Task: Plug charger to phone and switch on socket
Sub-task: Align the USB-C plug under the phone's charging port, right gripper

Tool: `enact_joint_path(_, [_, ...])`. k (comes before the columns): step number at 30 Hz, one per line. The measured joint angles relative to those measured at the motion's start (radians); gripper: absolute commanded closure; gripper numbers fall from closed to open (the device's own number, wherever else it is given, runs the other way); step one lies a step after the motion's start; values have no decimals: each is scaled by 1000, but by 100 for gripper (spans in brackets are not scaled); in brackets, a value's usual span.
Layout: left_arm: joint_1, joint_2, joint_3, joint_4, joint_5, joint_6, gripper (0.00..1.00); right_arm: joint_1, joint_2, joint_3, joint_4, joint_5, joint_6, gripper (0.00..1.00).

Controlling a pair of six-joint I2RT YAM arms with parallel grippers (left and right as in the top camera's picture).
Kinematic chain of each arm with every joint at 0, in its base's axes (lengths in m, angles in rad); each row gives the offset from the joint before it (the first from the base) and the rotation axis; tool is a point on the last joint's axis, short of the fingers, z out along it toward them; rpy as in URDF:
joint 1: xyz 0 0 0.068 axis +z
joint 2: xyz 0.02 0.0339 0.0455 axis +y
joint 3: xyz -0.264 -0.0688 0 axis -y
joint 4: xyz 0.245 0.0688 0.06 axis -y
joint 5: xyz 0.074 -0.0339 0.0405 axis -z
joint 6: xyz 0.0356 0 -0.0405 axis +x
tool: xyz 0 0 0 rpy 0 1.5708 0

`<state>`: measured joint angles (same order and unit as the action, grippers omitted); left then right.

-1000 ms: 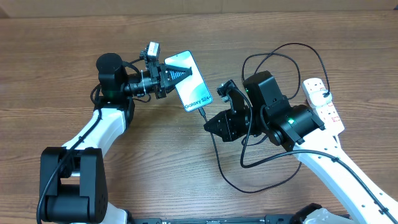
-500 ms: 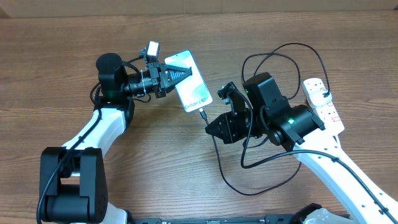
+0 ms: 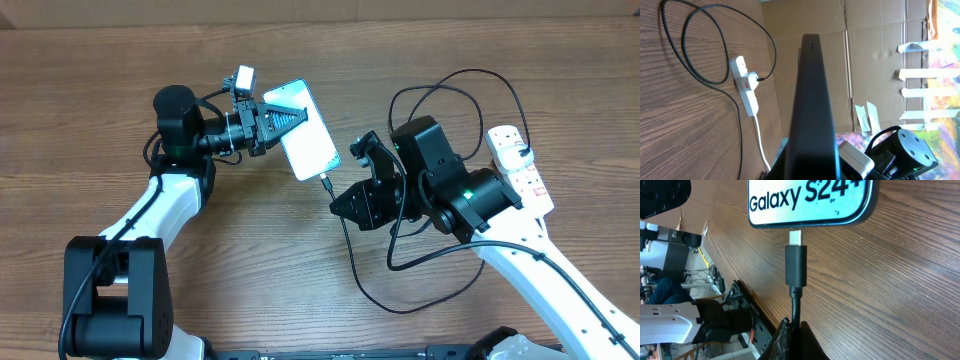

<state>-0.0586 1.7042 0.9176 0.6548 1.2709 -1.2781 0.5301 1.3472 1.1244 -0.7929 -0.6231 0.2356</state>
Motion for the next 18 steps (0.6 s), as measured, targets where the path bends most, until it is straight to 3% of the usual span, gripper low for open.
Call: enact_joint_path(18, [2,0,0,0,-3,-45,96,0,0,0,21,0,0,96])
